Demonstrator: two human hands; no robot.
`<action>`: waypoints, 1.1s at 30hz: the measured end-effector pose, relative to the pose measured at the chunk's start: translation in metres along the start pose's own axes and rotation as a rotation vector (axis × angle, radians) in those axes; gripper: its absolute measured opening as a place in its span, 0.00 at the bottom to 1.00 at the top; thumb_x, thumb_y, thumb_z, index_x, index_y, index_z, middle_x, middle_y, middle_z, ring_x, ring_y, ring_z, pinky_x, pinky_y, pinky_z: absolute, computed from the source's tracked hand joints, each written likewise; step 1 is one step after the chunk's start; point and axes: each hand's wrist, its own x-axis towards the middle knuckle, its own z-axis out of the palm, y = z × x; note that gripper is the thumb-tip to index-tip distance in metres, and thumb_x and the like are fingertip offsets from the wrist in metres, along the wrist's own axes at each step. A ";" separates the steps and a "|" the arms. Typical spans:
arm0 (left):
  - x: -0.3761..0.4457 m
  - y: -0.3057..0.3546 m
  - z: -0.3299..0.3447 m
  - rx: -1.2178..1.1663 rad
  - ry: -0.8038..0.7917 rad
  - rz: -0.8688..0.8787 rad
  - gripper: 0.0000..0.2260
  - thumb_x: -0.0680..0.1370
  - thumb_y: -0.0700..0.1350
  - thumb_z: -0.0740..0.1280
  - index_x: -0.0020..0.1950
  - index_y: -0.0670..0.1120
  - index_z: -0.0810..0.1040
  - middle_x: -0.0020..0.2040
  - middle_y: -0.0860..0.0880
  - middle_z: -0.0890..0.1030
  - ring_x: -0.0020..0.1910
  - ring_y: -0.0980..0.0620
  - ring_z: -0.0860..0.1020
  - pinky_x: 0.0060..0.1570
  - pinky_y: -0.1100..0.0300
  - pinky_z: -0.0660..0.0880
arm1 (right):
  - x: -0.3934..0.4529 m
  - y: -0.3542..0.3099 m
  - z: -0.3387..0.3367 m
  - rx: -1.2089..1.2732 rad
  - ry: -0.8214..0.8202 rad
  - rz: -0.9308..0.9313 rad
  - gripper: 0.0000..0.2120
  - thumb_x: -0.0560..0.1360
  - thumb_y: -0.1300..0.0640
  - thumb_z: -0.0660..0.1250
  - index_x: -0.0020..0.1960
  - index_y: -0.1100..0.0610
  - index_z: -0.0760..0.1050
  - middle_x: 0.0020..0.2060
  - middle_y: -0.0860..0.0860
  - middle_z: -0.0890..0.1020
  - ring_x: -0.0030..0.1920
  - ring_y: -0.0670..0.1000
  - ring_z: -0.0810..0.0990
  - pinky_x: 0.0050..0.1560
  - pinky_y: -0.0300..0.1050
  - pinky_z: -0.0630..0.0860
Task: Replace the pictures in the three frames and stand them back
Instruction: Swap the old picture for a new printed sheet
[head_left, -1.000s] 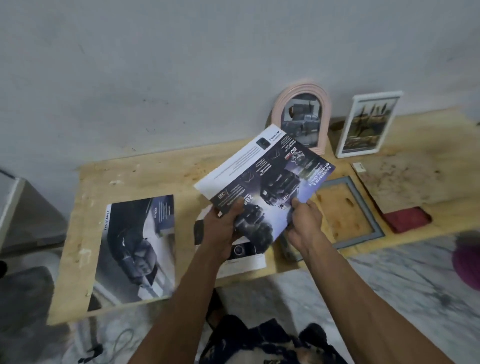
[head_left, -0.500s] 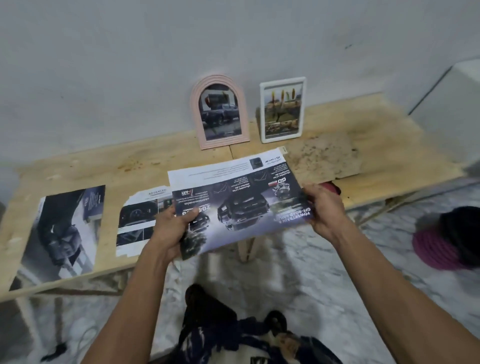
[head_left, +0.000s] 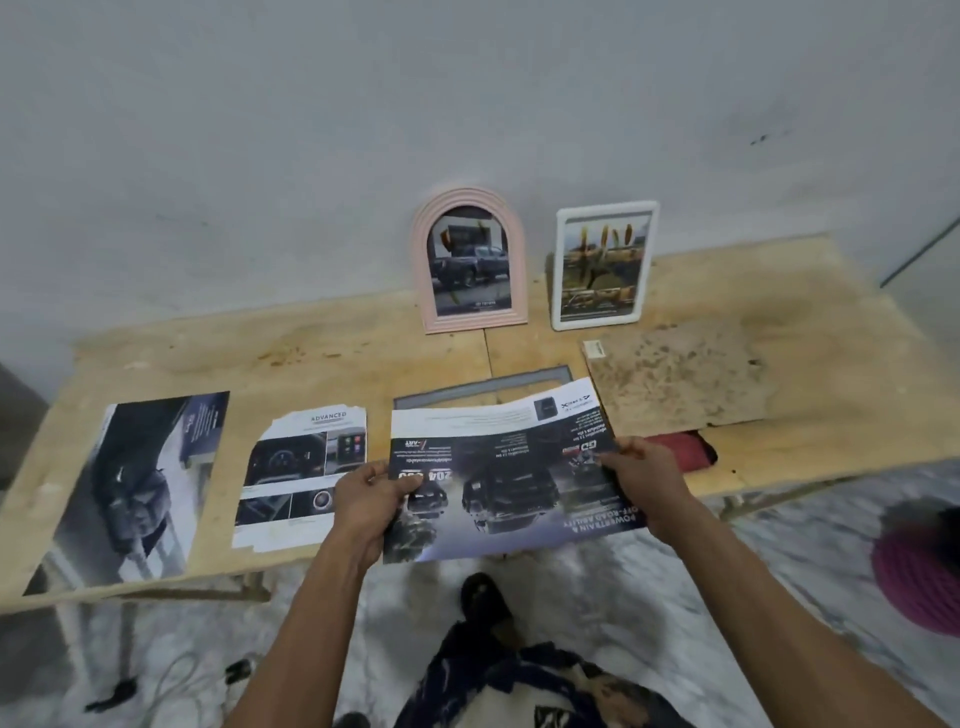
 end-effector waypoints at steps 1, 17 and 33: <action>0.003 0.001 0.006 0.023 0.011 0.007 0.14 0.69 0.27 0.75 0.52 0.35 0.81 0.44 0.38 0.86 0.36 0.44 0.85 0.36 0.56 0.81 | 0.007 0.001 0.000 -0.019 0.025 0.015 0.07 0.75 0.67 0.67 0.41 0.58 0.79 0.39 0.59 0.85 0.38 0.58 0.82 0.43 0.54 0.80; 0.035 -0.024 0.029 0.257 0.213 0.034 0.17 0.69 0.31 0.77 0.53 0.41 0.78 0.39 0.48 0.81 0.36 0.53 0.79 0.34 0.64 0.78 | 0.079 0.014 0.015 -0.293 0.085 -0.087 0.09 0.74 0.67 0.69 0.54 0.63 0.77 0.42 0.56 0.81 0.42 0.57 0.79 0.46 0.50 0.78; 0.051 -0.027 0.042 0.790 0.222 0.168 0.15 0.67 0.38 0.75 0.52 0.45 0.82 0.45 0.47 0.84 0.44 0.44 0.82 0.46 0.53 0.80 | 0.099 0.023 0.031 -0.497 0.058 -0.163 0.17 0.73 0.57 0.70 0.60 0.58 0.78 0.51 0.55 0.83 0.50 0.56 0.82 0.54 0.53 0.79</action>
